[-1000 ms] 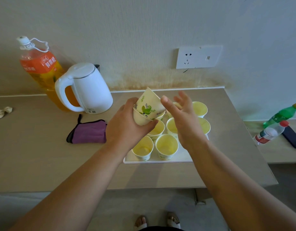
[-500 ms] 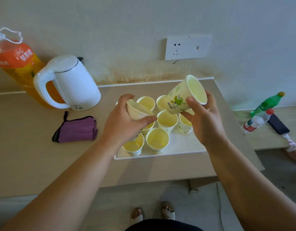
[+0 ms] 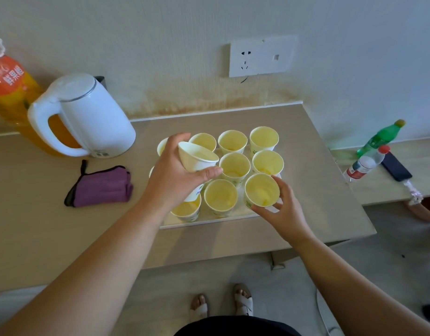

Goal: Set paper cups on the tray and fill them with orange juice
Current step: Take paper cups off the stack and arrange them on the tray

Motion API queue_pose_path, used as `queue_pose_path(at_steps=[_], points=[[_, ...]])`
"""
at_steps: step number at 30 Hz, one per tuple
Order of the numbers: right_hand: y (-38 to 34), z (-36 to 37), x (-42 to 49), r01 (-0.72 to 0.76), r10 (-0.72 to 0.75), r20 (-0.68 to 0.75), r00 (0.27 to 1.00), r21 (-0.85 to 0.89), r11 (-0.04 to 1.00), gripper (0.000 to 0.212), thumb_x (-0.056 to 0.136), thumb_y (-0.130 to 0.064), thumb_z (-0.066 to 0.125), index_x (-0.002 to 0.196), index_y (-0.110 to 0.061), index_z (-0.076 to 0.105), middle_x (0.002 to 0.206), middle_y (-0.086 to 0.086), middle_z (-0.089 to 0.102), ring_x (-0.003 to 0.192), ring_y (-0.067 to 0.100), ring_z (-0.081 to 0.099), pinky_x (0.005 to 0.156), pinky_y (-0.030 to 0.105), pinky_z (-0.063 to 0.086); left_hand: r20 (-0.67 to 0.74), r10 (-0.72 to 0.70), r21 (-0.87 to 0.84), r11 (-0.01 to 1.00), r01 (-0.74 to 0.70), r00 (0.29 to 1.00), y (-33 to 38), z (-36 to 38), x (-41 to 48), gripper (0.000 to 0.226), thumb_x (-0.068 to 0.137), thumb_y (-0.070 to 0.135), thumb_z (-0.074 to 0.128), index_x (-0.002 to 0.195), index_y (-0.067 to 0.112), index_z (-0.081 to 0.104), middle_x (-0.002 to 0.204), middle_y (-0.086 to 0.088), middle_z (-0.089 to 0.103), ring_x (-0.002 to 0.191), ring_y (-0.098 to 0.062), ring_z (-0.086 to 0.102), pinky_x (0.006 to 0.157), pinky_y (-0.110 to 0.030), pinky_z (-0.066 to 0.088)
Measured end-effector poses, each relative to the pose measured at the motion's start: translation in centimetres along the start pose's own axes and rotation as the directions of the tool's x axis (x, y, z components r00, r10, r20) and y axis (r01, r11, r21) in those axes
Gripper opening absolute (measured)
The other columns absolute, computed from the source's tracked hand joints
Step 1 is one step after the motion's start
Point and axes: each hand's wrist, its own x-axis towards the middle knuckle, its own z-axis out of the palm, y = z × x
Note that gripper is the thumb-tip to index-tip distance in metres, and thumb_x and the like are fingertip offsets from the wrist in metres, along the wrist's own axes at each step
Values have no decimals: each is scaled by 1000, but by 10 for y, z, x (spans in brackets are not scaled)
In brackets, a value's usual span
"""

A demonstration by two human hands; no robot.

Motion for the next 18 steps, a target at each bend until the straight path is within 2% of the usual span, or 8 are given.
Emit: queue_pose_path(at_steps=[2, 4, 7, 9, 11, 14, 18], points=[[9, 3, 1, -7, 7, 5, 1000, -12, 1000, 76, 70, -20, 83, 129, -34, 39, 125, -14, 48, 115, -1, 49, 85, 13, 46, 1, -12, 8, 1000, 12, 1000, -1, -1, -1, 90, 50, 55, 84, 128, 36, 42, 115, 14, 56, 108, -12, 56, 91, -32, 47], [15, 5, 2, -5, 5, -10, 1000, -4, 1000, 78, 69, -20, 84, 133, -29, 40, 130, -7, 47, 117, 5, 49, 86, 17, 48, 4, -15, 11, 1000, 15, 1000, -2, -2, -3, 87, 52, 52, 85, 126, 36, 43, 113, 14, 57, 106, -12, 56, 88, -30, 47], [14, 8, 2, -9, 10, -30, 999, 17, 1000, 75, 70, -20, 84, 129, -31, 39, 124, -16, 48, 116, 4, 49, 87, 17, 47, -1, -20, 16, 1000, 20, 1000, -4, -1, -5, 80, 58, 43, 86, 125, 35, 43, 108, 17, 56, 104, -10, 56, 84, -27, 45], [14, 8, 3, -20, 20, -35, 999, 16, 1000, 73, 69, -21, 84, 126, -32, 40, 121, -19, 48, 117, 6, 49, 90, 23, 48, 1, -15, 19, 1000, 15, 1000, -5, 0, -7, 77, 59, 41, 86, 122, 36, 43, 106, 20, 55, 104, -10, 56, 85, -26, 45], [16, 9, 4, -32, 32, -40, 999, 6, 999, 73, 68, -23, 85, 126, -31, 41, 123, -15, 50, 117, 7, 50, 93, 28, 49, 4, -12, 19, 1000, 12, 1000, -7, 1, -8, 79, 59, 41, 86, 126, 34, 43, 110, 16, 56, 107, -11, 56, 88, -30, 47], [17, 9, 4, -34, 32, -41, 999, -38, 999, 73, 68, -27, 85, 127, -30, 41, 124, -12, 49, 115, 6, 50, 93, 29, 49, 4, 6, 26, 1000, -6, 1000, -8, 3, -10, 85, 59, 44, 86, 131, 31, 43, 121, 8, 56, 111, -14, 55, 93, -33, 47], [16, 6, 2, -17, 16, -16, 1000, -64, 998, 77, 66, -28, 85, 128, -32, 39, 121, -20, 47, 113, 1, 48, 92, 24, 46, 21, 8, 13, 1000, -8, 1000, -7, 4, -11, 87, 58, 44, 85, 132, 29, 42, 124, 6, 55, 112, -13, 53, 85, -22, 43]])
